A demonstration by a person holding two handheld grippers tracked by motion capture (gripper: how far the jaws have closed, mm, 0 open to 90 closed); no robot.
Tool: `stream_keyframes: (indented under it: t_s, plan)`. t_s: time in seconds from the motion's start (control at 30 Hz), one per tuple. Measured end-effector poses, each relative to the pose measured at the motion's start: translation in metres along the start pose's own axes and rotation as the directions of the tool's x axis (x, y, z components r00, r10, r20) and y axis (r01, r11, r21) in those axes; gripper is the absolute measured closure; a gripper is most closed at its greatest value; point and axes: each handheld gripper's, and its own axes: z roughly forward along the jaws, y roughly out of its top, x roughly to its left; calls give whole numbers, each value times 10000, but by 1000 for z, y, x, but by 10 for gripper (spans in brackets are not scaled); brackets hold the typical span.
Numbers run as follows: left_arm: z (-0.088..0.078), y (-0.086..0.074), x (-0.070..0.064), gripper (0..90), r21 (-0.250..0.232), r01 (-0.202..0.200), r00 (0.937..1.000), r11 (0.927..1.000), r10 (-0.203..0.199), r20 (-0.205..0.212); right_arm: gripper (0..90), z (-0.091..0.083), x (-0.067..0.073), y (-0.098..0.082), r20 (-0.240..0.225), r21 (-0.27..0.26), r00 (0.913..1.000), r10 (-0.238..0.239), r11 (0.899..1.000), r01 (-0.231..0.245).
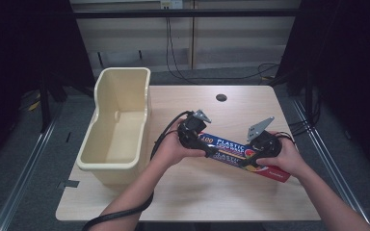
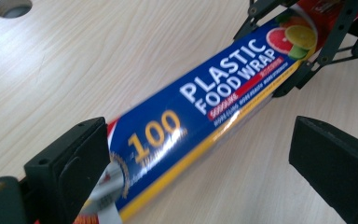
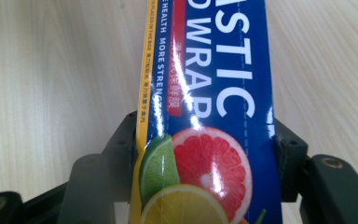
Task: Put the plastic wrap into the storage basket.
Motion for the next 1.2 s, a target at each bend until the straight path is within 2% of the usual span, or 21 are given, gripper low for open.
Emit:
stream_keyframes:
  t_s: [0.07,0.17,0.27,0.3,0.4,0.43,0.53,0.67,0.7,0.77,0.8,0.87,0.93,1.03,1.1,1.17,1.2]
  plan:
    - [1,4,2,47,48,-130,9998,9999,129,176,417,0,0,1,-105,32,9999,-54,10000,54]
    - [3,7,3,44,251,-272,9995,9993,268,170,417,-1,0,3,-156,3,9997,-211,9998,211]
    - [5,12,3,42,208,-388,9989,9990,382,284,417,-3,0,6,-345,-60,9983,-479,9988,477]
    - [8,14,2,43,333,-516,9981,9981,504,359,416,-5,-1,7,-492,-113,9971,-581,9983,576]
    - [12,16,0,43,461,-571,9973,9973,548,498,416,-5,0,9,-594,-108,9956,-720,9974,714]
    - [14,17,-1,42,545,-628,9967,9965,598,545,416,-5,-1,10,-633,-157,9937,-928,9956,920]
    - [16,19,-2,42,617,-700,9960,9956,663,600,416,-5,-1,12,-745,-122,9925,-965,9953,959]
    - [21,19,-5,41,736,-817,9940,9939,758,793,415,-5,-1,14,-808,-135,9889,-1245,9922,1238]
    - [22,19,-5,38,941,-1005,9921,9905,926,848,415,-5,-1,15,-936,-168,9870,-1309,9914,1299]
    - [24,19,-4,36,968,-1059,9910,9897,970,924,415,-5,-1,16,-980,-183,9854,-1394,9902,1382]
    - [24,19,-4,35,1066,-1232,9887,9866,1128,984,414,-6,0,17,-1030,-233,9832,-1509,9885,1493]
    - [27,18,-6,31,1103,-1201,9889,9866,1092,1006,414,-7,0,18,-1071,-279,9815,-1587,9873,1566]
    - [29,17,-7,30,1149,-1313,9864,9847,1182,1140,414,-7,0,19,-1118,-342,9798,-1658,9860,1630]
    - [34,16,-9,30,1477,-1686,9806,9746,1506,1257,413,-9,0,21,-1213,-370,9756,-1830,9830,1798]
    - [34,16,-11,30,1524,-1651,9811,9744,1464,1267,413,-10,0,22,-1234,-397,9739,-1908,9815,1872]
    - [37,16,-13,45,1677,-1988,9756,9656,1786,1279,413,-11,1,24,-1254,-321,9712,-2027,9792,2003]
    - [37,16,-13,52,1677,-1988,9756,9656,1786,1279,412,-11,1,25,-1308,-327,9697,-2063,9785,2037]
